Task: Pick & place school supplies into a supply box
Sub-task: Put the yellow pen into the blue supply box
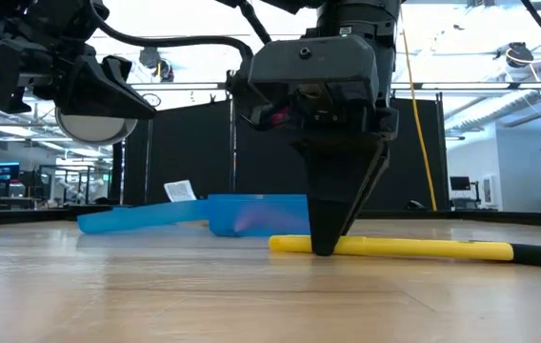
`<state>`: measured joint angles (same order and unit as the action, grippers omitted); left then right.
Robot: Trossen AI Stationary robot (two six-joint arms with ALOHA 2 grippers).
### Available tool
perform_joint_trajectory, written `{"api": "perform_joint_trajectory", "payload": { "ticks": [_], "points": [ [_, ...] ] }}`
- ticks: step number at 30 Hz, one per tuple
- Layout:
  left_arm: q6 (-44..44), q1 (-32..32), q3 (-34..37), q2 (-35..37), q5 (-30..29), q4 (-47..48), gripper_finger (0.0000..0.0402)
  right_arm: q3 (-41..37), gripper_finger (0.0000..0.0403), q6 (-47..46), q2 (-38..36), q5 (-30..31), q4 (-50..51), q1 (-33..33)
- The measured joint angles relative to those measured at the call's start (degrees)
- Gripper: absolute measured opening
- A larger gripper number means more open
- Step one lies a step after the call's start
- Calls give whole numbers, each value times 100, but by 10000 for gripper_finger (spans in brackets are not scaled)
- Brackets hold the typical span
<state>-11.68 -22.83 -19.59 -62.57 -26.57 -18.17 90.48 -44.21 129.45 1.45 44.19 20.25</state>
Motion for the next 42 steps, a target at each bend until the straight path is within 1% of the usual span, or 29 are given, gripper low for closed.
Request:
{"api": "perform_joint_trajectory", "payload": {
  "ticks": [5,12,17,20,24,27,32,33,35,36,42],
  "points": [
    [4,0,0,0,2,-2,42,-4,36,90,0,5,-42,-2],
    [15,0,0,0,2,-2,42,-48,36,99,-187,-25,-206,-51],
    [52,0,0,0,4,10,42,-46,36,9,-543,121,-466,-68],
    [153,0,0,0,5,12,42,-56,36,-37,-696,91,-704,-84],
    [180,-2,-2,0,7,42,42,-72,35,-140,-769,159,-944,-123],
    [249,-1,-2,0,6,51,42,-72,35,-162,-777,183,-942,-144],
    [284,-2,-2,0,7,122,42,-63,32,-201,-801,-3,-1040,-111],
    [286,0,-2,0,7,141,42,-63,32,-203,-855,-7,-1043,-113],
    [299,0,-2,0,7,155,42,-62,6,-229,-955,-1,-1135,-112],
    [299,-2,-2,0,7,159,42,-53,2,-241,-1029,18,-1186,-114],
    [299,-2,-2,0,7,173,42,-48,4,-314,-1492,168,-1181,-102]
  ]
}}
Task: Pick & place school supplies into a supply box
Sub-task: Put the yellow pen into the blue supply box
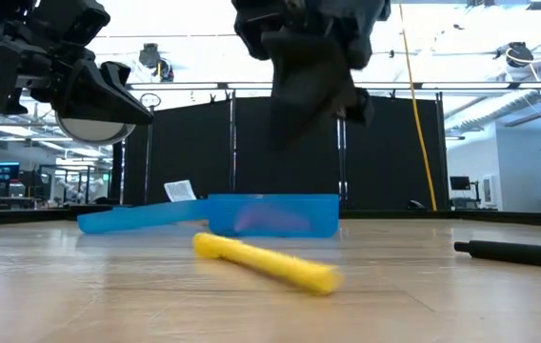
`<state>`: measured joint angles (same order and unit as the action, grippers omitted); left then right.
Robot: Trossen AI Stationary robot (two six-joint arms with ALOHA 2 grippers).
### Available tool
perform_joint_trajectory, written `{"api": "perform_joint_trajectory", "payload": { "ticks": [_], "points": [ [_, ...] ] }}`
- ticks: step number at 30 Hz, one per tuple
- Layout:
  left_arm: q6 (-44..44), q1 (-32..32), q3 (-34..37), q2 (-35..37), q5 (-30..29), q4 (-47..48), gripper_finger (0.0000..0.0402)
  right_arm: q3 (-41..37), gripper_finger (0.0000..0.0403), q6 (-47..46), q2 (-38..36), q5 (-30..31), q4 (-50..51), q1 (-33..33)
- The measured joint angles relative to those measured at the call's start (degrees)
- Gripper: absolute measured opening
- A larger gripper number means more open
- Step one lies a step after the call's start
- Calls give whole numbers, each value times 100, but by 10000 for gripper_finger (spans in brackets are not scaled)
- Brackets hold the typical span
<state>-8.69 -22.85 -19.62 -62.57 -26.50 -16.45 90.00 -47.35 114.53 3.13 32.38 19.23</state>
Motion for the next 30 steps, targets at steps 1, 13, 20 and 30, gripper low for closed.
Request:
{"api": "perform_joint_trajectory", "payload": {
  "ticks": [1,13,20,30],
  "points": [
    [-2,2,0,0,0,0,42,2,4,-24,-54,0,30,-7],
    [14,-1,0,0,127,262,42,-144,2,541,-79,484,72,-44],
    [1104,-1,0,0,194,276,42,-343,1,1396,-213,1006,-82,6],
    [1226,-1,0,0,873,260,42,-2945,0,3599,-2411,887,-2936,-196]
  ]
}}
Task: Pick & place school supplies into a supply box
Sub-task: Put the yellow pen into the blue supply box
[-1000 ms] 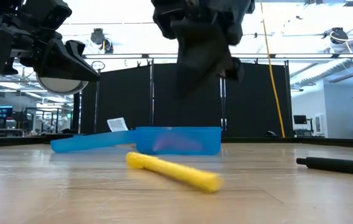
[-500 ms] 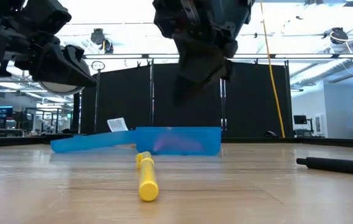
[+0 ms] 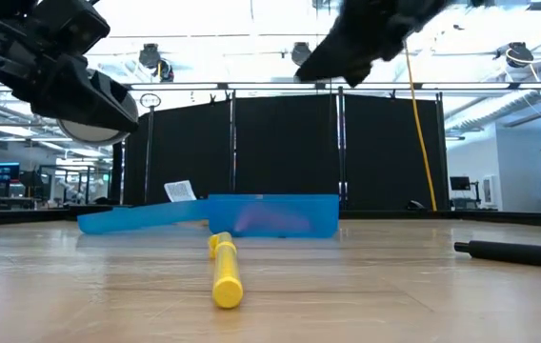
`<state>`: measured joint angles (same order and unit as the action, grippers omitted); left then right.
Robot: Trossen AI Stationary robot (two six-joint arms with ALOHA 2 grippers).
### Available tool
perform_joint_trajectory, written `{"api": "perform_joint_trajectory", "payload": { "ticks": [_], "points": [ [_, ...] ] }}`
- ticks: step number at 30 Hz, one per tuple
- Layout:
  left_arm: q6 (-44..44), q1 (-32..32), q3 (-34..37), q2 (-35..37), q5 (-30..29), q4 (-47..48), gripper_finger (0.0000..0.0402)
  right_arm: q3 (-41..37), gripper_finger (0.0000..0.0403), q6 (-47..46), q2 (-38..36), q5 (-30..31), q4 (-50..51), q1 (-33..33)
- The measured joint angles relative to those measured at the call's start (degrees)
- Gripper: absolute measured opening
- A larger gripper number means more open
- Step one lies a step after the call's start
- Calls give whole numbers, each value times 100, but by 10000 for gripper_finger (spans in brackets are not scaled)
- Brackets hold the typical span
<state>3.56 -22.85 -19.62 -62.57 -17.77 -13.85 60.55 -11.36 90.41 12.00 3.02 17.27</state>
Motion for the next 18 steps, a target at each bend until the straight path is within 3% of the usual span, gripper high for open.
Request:
{"api": "perform_joint_trajectory", "payload": {
  "ticks": [3,7,9,13,18],
  "points": [
    [108,-9,0,0,163,-258,42,-984,0,613,-743,-425,-962,-153],
    [739,-9,-22,1,277,-422,42,-1802,0,12,-1521,130,-1143,-513],
    [1263,-50,-105,-15,222,-278,42,-2110,0,140,-1814,171,-1156,-669],
    [1817,-717,-507,-388,-629,169,16,-2625,0,512,-2275,127,-1238,-765],
    [3200,-1819,-1909,-1393,-1751,1548,5,-3380,0,917,-2679,110,-2089,-748]
  ]
}}
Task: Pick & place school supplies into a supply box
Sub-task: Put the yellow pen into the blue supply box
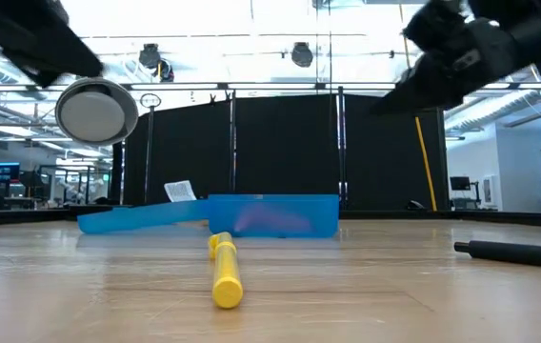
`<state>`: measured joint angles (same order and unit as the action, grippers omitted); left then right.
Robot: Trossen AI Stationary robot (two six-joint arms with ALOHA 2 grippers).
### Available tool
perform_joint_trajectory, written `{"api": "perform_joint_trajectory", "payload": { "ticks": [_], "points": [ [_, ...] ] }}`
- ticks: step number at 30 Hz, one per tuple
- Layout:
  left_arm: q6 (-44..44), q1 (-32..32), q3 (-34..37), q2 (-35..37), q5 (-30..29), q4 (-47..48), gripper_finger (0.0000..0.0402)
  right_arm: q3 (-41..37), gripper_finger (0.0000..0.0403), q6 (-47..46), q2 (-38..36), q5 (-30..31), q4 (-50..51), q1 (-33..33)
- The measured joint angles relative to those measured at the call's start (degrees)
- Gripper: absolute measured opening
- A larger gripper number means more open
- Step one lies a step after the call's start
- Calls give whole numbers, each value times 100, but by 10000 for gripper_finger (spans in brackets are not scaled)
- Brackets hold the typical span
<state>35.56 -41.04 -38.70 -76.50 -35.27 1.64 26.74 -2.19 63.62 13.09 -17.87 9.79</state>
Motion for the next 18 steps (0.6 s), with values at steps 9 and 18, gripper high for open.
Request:
{"api": "perform_joint_trajectory", "payload": {
  "ticks": [9,18],
  "points": [
    [3891,-367,-3314,-2442,-10,3240,3,-1802,0,740,-572,-582,-2518,42],
    [5651,276,-6542,-4381,2394,5631,2,-2461,0,838,-1493,-574,-2519,-7]
  ]
}}
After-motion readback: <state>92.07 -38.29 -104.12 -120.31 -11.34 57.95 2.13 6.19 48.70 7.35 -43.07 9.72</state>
